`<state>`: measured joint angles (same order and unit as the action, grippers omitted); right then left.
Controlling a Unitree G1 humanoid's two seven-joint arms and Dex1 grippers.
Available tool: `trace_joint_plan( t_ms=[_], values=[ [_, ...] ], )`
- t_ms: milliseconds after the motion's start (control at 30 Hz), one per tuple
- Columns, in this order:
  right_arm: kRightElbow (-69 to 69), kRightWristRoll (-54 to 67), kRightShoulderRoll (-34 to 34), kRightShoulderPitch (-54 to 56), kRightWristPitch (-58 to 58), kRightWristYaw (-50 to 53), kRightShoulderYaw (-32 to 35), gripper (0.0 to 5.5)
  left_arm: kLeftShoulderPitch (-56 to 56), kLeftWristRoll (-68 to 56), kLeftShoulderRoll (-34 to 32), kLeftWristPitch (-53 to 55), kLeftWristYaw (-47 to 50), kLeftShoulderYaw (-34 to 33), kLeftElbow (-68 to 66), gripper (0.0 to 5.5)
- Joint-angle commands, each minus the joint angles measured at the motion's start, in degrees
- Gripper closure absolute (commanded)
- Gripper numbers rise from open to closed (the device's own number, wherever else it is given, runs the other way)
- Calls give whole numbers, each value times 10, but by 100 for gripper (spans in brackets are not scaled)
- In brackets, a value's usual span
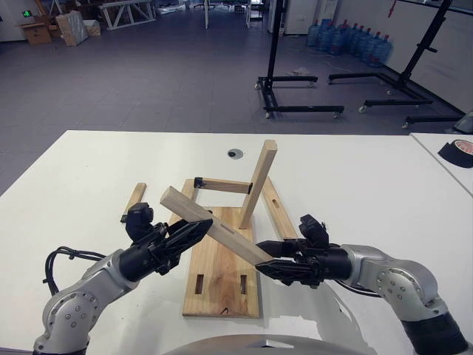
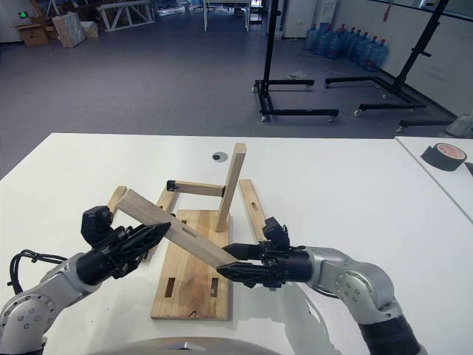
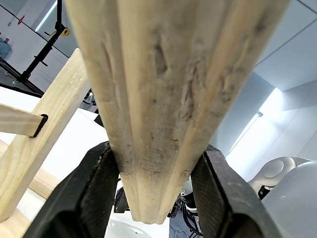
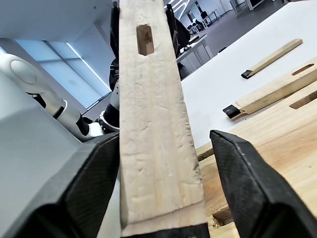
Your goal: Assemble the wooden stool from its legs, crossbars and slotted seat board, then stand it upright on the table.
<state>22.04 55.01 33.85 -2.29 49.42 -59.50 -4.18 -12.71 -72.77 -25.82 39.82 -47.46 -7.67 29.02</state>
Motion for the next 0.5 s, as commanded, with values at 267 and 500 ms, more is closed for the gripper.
trace_joint_plan(
  t_ms=[267,500],
  values=[
    [-13,-37,36,-8,-14,20,29,45,76,126,-71,-87,-59,-73,-50,346],
    [-29,-59,31,0,-33,21,29,10,123,258,-112,-156,-96,-57,-112,346]
  ],
)
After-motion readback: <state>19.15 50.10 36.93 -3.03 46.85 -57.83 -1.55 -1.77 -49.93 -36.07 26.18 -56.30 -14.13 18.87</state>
